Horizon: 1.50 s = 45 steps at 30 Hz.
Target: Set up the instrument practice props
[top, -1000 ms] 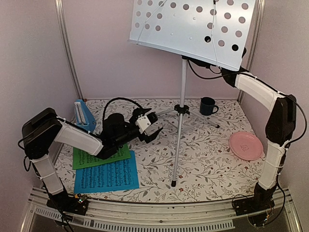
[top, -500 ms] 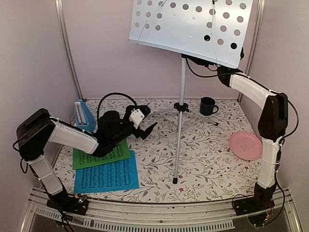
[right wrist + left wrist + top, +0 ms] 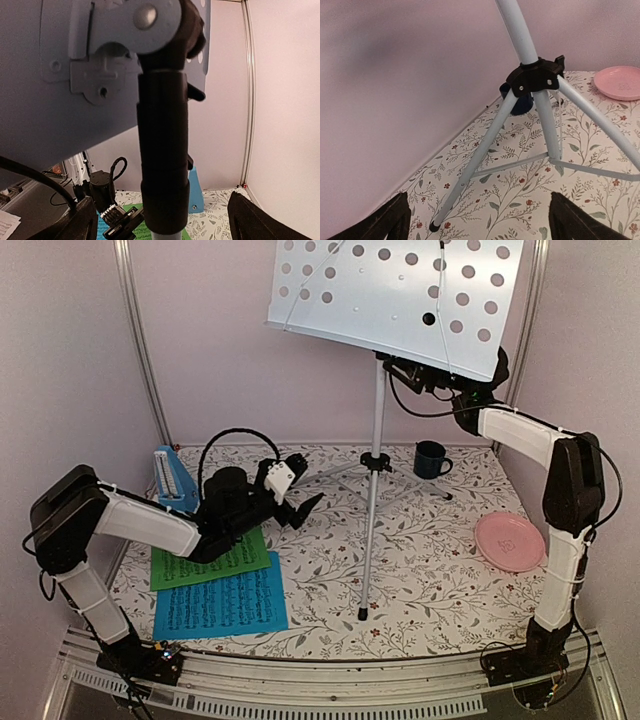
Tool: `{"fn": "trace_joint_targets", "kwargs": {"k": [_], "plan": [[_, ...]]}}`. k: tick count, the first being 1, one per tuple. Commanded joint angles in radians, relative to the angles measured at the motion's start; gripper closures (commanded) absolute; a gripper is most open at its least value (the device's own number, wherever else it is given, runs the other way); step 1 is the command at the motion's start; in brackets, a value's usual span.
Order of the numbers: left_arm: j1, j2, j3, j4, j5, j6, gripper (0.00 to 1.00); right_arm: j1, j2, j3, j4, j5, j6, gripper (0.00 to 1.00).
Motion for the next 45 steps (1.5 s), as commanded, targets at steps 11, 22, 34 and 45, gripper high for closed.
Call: {"fn": "trace_joint_targets", "kwargs": {"k": [11, 22, 34, 45], "plan": [[0.018, -0.027, 0.028, -0.018, 0.021, -0.055, 0.05, -0.007, -0.097, -0.195, 0.055, 0.061, 0.028, 0.21], [0.017, -0.018, 0.039, -0.019, 0.022, -0.051, 0.06, 0.031, -0.134, -0.234, -0.211, 0.089, -0.208, 0.47], [0.018, -0.021, 0.037, -0.016, 0.013, -0.039, 0.06, 0.064, -0.193, -0.358, -0.331, 0.169, -0.388, 0.85], [0.027, -0.045, 0.017, -0.012, 0.003, -0.054, 0.06, 0.064, -0.193, -0.446, -0.328, 0.130, -0.425, 1.00]]}}
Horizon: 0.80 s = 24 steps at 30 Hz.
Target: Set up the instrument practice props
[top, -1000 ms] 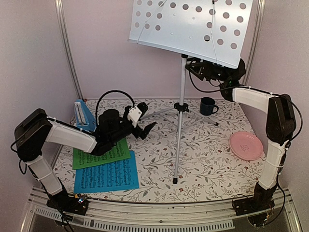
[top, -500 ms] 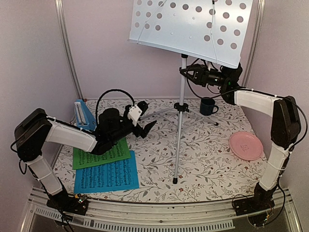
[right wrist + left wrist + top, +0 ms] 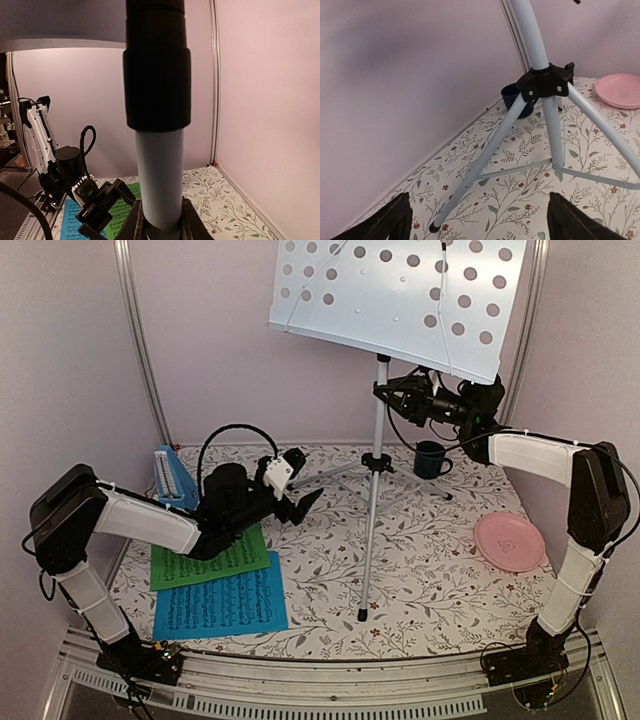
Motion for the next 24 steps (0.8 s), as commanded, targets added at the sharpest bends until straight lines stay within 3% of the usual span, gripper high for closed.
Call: {"fn": "trace_joint_targets", "kwargs": {"k": [1, 24], "plan": [[0.020, -0.044, -0.004, 0.004, -0.008, -0.012, 0.06, 0.013, 0.000, -0.070, -0.089, -0.063, -0.005, 1.00], [0.036, -0.087, -0.032, -0.013, -0.025, -0.044, 0.06, 0.014, 0.065, -0.174, -0.088, -0.099, -0.040, 1.00]]}}
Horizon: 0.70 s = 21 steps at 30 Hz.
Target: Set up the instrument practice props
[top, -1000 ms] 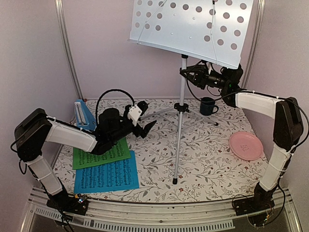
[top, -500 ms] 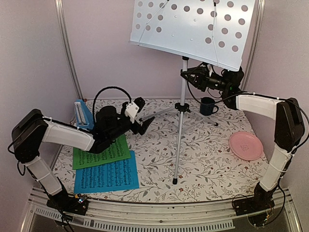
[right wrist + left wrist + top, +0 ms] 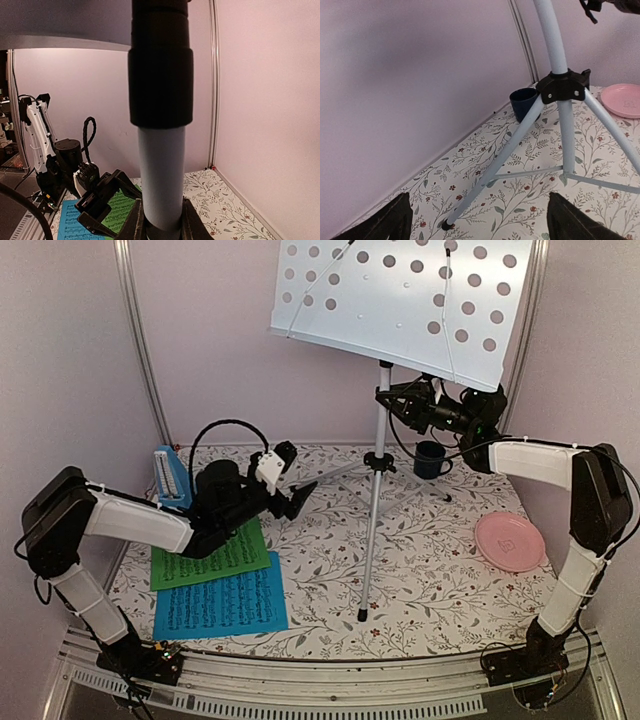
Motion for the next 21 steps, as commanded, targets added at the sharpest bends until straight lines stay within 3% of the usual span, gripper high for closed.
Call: {"fn": "trace_joint_targets", "kwargs": {"k": [1, 15, 21], "plan": [[0.017, -0.040, -0.016, -0.007, -0.012, -0.015, 0.06, 0.013, 0.088, -0.084, -0.176, -0.126, -0.037, 1.00], [0.023, -0.048, -0.021, -0.008, -0.016, -0.020, 0.07, 0.025, 0.139, -0.149, -0.167, -0.134, -0.061, 1.00], [0.022, -0.047, -0.020, -0.006, -0.016, -0.017, 0.07, 0.026, 0.083, -0.210, -0.233, -0.058, -0.111, 1.00]]}}
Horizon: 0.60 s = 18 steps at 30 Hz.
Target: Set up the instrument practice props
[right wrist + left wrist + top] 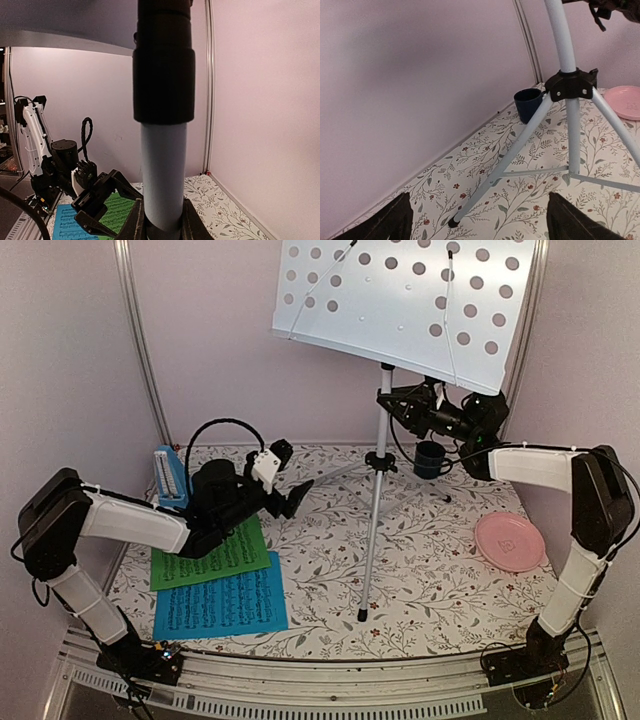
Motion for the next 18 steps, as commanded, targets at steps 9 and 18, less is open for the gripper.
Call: {"fn": "trace_joint_targets", "kwargs": {"k": [9, 18], "plan": [[0.014, -0.036, -0.010, 0.000, -0.001, -0.016, 0.07, 0.018, 0.081, -0.169, -0.433, -0.066, -0.193, 1.00], [0.014, -0.077, -0.013, -0.024, -0.008, -0.030, 0.06, 0.030, 0.054, -0.194, -0.436, -0.076, -0.186, 1.00]]}}
